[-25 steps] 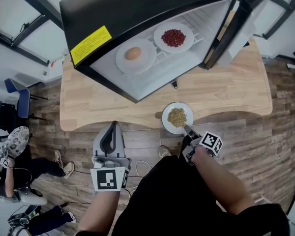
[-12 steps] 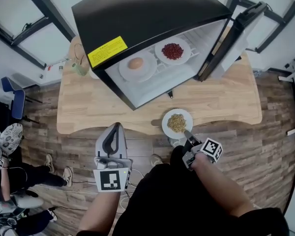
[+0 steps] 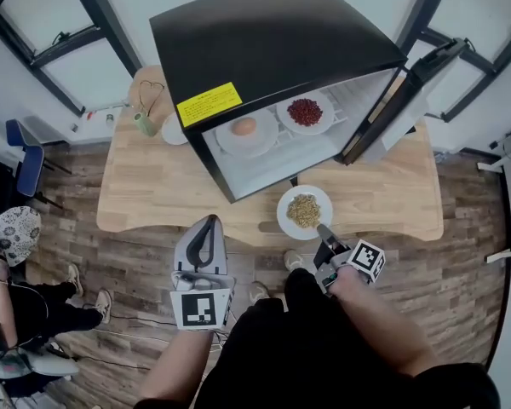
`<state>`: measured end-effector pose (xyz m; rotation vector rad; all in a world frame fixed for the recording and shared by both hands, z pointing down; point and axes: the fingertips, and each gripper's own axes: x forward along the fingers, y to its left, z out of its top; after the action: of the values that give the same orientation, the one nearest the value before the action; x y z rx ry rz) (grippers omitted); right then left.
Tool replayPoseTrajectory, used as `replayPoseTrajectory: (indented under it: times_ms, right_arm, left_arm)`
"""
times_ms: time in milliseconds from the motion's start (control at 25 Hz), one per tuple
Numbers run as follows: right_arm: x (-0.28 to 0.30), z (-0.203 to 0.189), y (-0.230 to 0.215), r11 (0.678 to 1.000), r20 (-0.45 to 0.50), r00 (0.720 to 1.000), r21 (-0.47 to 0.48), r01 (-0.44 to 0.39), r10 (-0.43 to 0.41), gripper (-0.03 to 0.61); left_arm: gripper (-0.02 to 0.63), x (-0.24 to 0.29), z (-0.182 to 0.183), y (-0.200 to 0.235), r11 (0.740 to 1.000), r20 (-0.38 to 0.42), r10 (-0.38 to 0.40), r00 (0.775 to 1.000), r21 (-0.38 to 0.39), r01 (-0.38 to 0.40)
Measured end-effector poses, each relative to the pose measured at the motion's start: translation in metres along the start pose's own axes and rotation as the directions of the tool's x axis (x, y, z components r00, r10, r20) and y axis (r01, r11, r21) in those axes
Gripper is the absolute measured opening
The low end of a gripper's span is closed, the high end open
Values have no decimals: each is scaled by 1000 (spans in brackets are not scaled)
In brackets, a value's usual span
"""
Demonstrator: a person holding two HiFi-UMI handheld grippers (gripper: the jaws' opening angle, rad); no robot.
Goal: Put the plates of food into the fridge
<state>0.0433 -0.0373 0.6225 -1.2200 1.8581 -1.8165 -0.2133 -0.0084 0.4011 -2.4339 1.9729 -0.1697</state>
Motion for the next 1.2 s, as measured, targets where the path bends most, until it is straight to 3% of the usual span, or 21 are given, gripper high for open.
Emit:
replayPoseTrajectory:
  times_ms: [160,560,840,1200]
  right_arm:
    - [15,10,16,999,-27,999,-17,-31,30,34]
    - [62,30,55,991,-113,989,-89,-103,93,34]
    - [96,39,69,984,-181,977,-115,-133,110,34]
    - [144,39,68,987,-248,964,-102,-126,98,34]
  left_arm:
    - [5,3,13,4,998,40,45,998,-37,-44]
    - [5,17,-1,10,990,-28,121,992,-63,-123]
    - [5,23,1,12,980,-31,168,985,-104,-170]
    - [5,32,6,39,963,-56,256,965,-71,-260]
